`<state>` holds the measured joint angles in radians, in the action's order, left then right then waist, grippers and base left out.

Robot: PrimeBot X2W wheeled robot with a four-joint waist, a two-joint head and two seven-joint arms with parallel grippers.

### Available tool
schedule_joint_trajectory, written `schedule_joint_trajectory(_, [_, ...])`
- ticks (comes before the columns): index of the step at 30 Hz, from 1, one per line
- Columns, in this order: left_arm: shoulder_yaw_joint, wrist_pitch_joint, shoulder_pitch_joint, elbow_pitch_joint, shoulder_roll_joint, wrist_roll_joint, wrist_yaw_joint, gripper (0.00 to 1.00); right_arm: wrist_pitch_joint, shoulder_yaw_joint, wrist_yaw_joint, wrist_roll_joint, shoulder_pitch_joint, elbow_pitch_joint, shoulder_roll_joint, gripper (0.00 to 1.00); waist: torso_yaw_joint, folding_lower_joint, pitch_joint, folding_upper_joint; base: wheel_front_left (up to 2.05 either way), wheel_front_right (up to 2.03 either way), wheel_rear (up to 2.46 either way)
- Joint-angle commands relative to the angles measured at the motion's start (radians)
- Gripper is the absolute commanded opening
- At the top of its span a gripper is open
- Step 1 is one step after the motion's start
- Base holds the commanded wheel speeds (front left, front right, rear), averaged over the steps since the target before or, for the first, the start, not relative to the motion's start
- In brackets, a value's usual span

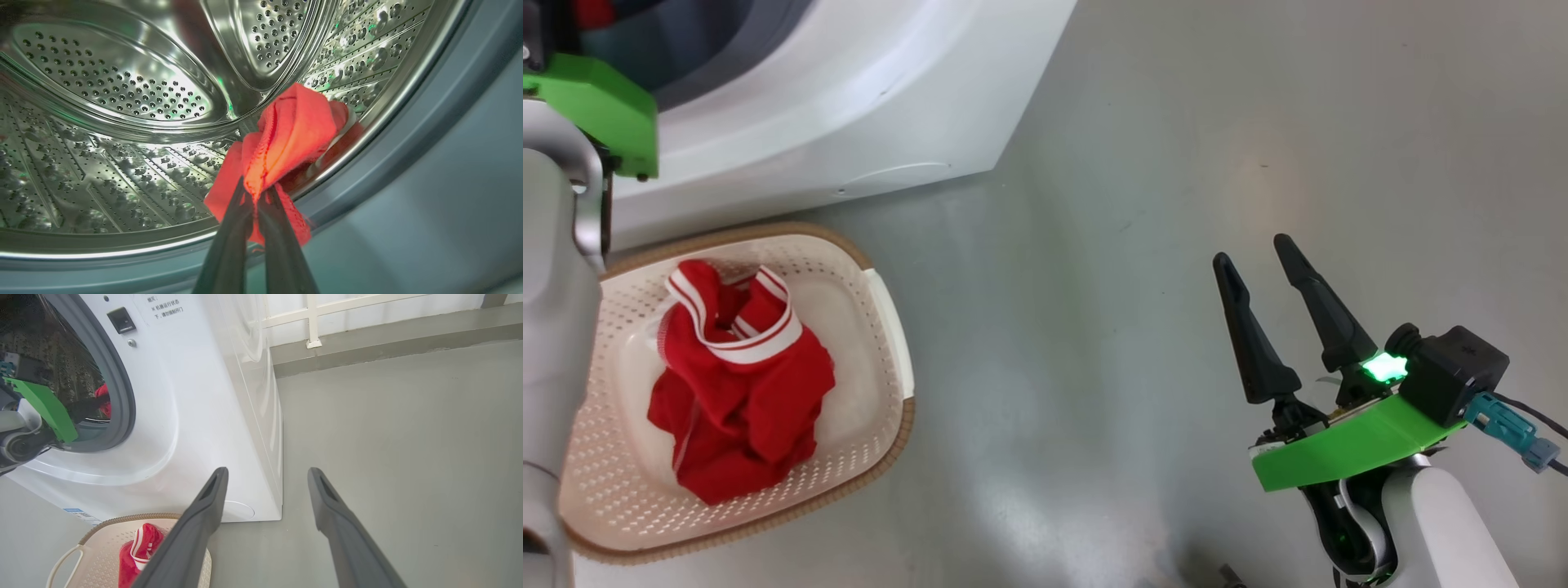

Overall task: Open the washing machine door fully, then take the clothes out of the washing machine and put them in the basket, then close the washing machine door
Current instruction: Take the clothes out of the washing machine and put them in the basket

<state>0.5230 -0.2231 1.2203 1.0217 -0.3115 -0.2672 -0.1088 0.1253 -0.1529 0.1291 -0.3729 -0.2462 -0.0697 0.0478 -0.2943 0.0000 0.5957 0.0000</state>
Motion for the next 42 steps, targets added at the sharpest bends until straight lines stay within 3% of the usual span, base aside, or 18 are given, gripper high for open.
schedule_joint_trajectory(1, [-0.006,-0.021,0.001,-0.036,-0.027,-0.002,0.005,0.00,0.006,-0.015,0.002,-0.003,0.003,-0.022,0.002,1.00,0.020,0.0000,-0.008,0.0000,0.00,0.00,0.00])
schedule_joint_trajectory(10, [0.010,-0.034,-0.052,-0.124,-0.029,-0.001,0.010,0.00,0.000,-0.006,0.002,0.004,0.002,-0.027,0.002,1.00,0.058,0.0000,-0.020,0.0000,0.00,0.00,0.00])
schedule_joint_trajectory(17, [0.001,-0.037,-0.149,-0.278,-0.041,-0.016,-0.018,0.00,-0.006,0.005,0.002,0.010,0.007,-0.029,0.002,1.00,0.093,0.0000,-0.045,0.0000,0.00,0.00,0.00])
schedule_joint_trajectory(42, [-0.037,0.013,-0.567,-0.898,-0.121,-0.070,-0.203,0.00,-0.037,0.033,0.002,0.027,0.037,-0.041,0.002,1.00,0.190,0.0000,-0.154,0.0000,0.00,0.00,0.00])
